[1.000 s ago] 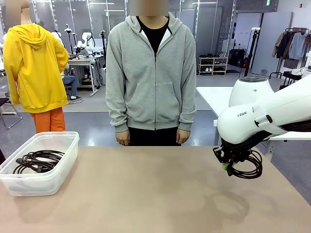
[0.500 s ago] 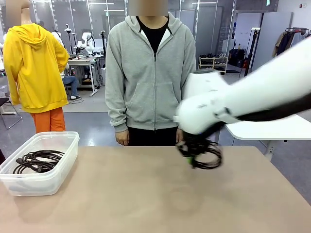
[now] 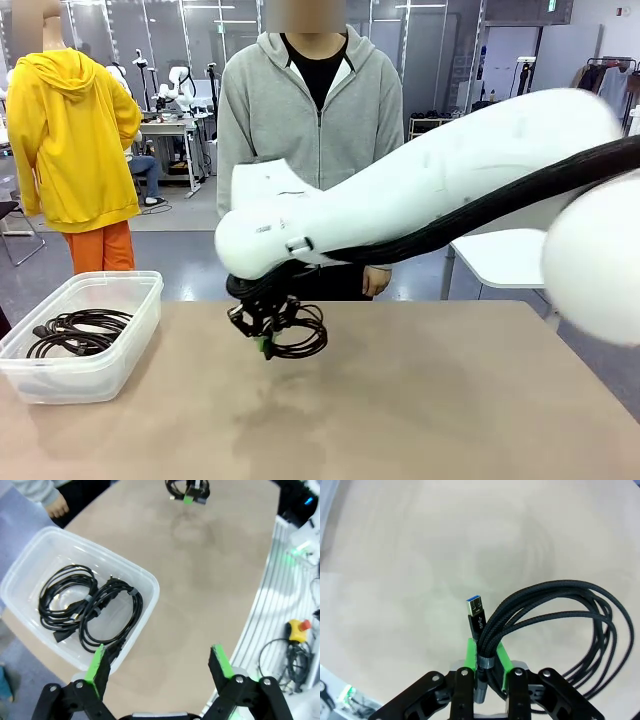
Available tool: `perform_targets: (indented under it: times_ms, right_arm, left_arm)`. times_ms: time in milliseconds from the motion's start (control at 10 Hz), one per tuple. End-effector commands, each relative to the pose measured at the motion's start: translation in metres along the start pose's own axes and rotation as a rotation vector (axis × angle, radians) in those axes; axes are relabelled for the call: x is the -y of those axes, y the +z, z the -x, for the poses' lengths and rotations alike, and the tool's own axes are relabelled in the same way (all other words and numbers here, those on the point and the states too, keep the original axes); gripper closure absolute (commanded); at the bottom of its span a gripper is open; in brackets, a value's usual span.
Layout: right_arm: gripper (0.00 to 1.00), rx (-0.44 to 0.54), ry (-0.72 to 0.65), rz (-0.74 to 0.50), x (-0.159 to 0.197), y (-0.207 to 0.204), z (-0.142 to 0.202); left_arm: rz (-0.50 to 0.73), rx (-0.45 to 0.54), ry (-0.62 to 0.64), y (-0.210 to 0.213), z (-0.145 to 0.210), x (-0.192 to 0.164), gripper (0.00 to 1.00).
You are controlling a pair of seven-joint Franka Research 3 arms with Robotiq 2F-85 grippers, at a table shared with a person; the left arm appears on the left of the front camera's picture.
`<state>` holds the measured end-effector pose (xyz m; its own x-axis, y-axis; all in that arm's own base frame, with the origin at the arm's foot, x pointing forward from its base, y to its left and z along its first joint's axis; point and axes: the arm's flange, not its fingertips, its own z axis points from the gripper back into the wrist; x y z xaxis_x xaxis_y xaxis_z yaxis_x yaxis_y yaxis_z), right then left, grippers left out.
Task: Organize and store the cables.
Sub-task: Place the USB Extension Cable into the Organizing box.
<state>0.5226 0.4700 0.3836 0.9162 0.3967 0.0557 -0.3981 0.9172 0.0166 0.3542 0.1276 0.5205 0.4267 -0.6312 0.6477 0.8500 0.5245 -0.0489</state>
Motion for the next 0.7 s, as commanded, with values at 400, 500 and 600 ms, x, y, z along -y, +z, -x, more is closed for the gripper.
perform_targets:
  times_ms: [400, 500, 600]
  right_arm:
    - [0.82, -0.039, -0.048, 0.005, -0.01, -0.059, -0.01]
    - [0.71, -0.038, -0.06, -0.006, -0.01, -0.064, -0.007]
    - [0.5, -0.029, -0.053, 0.003, -0.012, -0.063, -0.004]
  left_arm:
    - [-0.002, -0.002, 0.001, 0.001, 0.0, 0.001, 0.0]
    - [-0.002, -0.002, 0.001, 0.001, 0.0, 0.001, 0.0]
    - [-0.002, -0.002, 0.001, 0.001, 0.0, 0.001, 0.0]
